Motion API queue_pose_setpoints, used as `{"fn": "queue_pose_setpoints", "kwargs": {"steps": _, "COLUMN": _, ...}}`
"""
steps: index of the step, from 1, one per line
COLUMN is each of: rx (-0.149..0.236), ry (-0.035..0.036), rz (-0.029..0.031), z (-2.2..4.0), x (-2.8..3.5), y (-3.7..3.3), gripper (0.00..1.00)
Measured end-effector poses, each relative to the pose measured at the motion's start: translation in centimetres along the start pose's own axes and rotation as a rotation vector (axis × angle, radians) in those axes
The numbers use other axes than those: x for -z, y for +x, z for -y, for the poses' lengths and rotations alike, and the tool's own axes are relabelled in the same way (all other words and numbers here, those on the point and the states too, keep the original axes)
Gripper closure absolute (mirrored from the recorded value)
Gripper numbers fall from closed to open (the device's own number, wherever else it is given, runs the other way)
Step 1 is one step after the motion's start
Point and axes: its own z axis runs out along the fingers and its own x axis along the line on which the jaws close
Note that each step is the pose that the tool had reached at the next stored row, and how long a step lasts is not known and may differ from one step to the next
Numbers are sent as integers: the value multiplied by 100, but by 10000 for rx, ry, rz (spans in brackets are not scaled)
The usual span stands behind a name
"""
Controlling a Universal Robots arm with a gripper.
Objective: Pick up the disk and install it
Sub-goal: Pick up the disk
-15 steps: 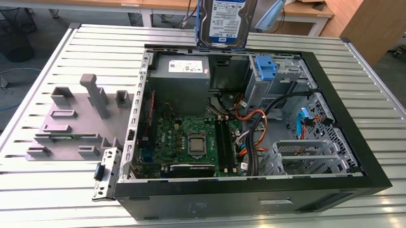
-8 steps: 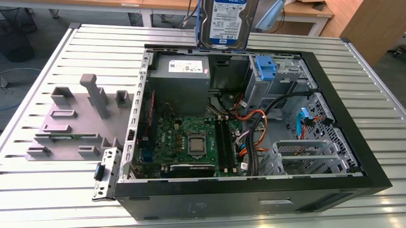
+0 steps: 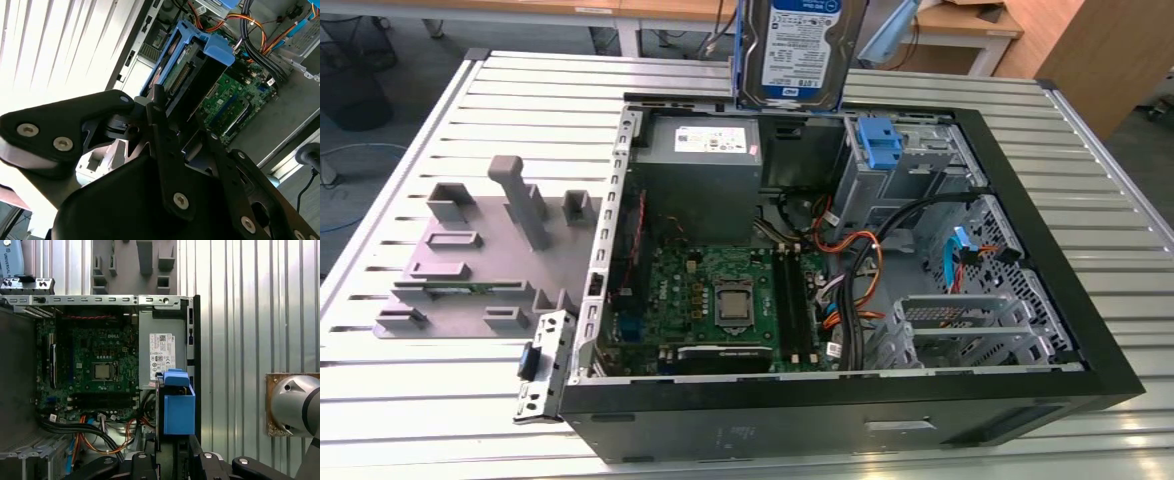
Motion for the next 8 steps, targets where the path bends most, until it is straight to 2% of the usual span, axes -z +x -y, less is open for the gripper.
{"fn": "queue_pose_setpoints", "kwargs": {"steps": 8, "rx": 0, "ry": 0, "rz": 0, "z": 7, "x": 1, "y": 38, "gripper": 65}}
